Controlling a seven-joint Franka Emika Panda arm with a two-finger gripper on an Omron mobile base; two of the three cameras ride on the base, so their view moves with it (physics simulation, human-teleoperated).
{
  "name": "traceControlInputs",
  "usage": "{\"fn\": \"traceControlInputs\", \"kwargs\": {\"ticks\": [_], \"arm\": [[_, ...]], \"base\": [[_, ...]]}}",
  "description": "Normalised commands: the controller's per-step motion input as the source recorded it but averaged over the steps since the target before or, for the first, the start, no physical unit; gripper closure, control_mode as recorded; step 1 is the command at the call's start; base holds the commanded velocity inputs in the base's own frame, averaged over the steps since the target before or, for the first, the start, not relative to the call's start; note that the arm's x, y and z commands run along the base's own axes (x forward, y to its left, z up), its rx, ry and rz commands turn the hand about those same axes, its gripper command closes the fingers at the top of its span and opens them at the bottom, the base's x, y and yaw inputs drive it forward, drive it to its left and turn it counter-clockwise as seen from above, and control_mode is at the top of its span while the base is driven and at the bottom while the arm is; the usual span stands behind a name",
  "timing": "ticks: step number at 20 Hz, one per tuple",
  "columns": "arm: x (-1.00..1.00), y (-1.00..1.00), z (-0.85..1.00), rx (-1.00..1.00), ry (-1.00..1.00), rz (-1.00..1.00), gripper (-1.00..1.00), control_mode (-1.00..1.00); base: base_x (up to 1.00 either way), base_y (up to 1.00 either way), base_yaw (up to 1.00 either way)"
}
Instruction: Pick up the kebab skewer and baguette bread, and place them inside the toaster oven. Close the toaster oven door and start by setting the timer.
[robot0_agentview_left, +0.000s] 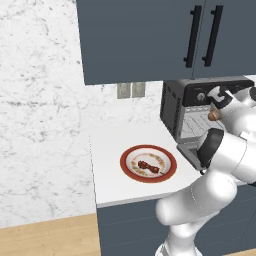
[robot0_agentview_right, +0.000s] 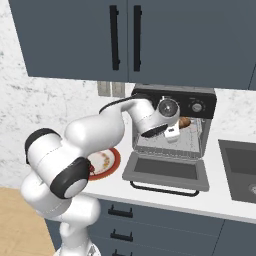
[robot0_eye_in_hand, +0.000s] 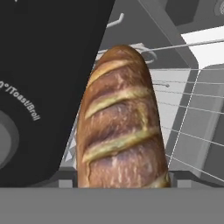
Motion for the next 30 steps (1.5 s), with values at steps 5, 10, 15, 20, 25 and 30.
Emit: {"fn": "traceControlInputs", "kwargs": {"ticks": [5, 10, 15, 20, 25, 30], "arm": [[0.21, 0.0, -0.08, 0.0, 0.03, 0.03, 1.0, -1.0], [0.23, 0.05, -0.03, 0.0, 0.05, 0.0, -1.0, -1.0], [0.02, 0.0, 0.0, 0.0, 0.0, 0.0, -1.0, -1.0], [0.0, 0.0, 0.0, 0.0, 0.0, 0.0, -1.0, -1.0], [0.0, 0.0, 0.0, 0.0, 0.0, 0.0, -1.0, -1.0], [-0.37, -0.04, 0.06, -0.01, -0.02, 0.01, -1.0, -1.0]], "base": [[0.0, 0.0, 0.0], [0.0, 0.0, 0.0], [0.0, 0.0, 0.0], [0.0, 0.0, 0.0], [0.0, 0.0, 0.0], [0.0, 0.0, 0.0]]}}
